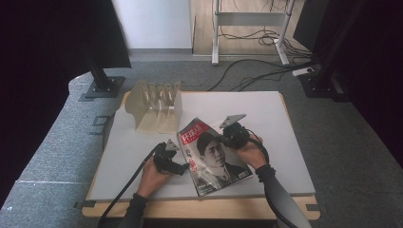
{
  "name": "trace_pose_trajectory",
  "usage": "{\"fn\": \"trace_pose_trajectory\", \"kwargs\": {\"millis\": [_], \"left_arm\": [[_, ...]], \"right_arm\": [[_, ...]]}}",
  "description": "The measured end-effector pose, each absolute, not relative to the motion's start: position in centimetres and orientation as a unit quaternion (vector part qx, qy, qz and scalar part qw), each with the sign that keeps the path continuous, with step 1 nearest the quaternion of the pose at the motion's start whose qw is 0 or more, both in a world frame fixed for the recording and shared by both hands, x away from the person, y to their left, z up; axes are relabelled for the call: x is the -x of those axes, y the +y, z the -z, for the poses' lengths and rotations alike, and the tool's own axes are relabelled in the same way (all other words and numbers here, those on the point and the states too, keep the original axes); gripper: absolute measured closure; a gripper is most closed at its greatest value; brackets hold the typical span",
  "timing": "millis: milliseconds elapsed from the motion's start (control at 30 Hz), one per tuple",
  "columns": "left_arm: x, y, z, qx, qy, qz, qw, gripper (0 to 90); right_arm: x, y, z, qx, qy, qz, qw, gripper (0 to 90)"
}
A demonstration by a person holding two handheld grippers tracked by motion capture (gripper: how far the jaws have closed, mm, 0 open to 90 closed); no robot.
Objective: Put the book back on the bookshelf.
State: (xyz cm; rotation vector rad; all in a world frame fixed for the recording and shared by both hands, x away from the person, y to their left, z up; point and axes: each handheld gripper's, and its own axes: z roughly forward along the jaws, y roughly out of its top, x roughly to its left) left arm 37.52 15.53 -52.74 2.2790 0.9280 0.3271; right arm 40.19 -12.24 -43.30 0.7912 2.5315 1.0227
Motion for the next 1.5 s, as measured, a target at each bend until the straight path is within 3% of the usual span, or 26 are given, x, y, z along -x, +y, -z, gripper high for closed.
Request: {"fn": "trace_pose_trajectory", "kwargs": {"millis": [667, 833, 1233, 1500], "left_arm": [[-39.8, 13.5, 50.9, -0.875, 0.304, -0.016, 0.377, 5.7], [-39.9, 13.0, 50.6, -0.876, 0.295, -0.017, 0.381, 7.1], [-39.7, 12.3, 47.7, -0.871, 0.290, -0.092, 0.387, 26.0], [-40.1, 12.7, 46.3, -0.857, 0.313, -0.076, 0.403, 52.1]], "right_arm": [[-37.2, -13.6, 39.4, -0.239, 0.869, -0.397, 0.171, 86.0], [-36.9, -13.9, 39.1, -0.236, 0.867, -0.405, 0.169, 86.0], [-37.2, -14.6, 38.7, -0.243, 0.857, -0.419, 0.173, 85.8], [-37.2, -15.0, 38.3, -0.242, 0.854, -0.422, 0.182, 85.7]]}}
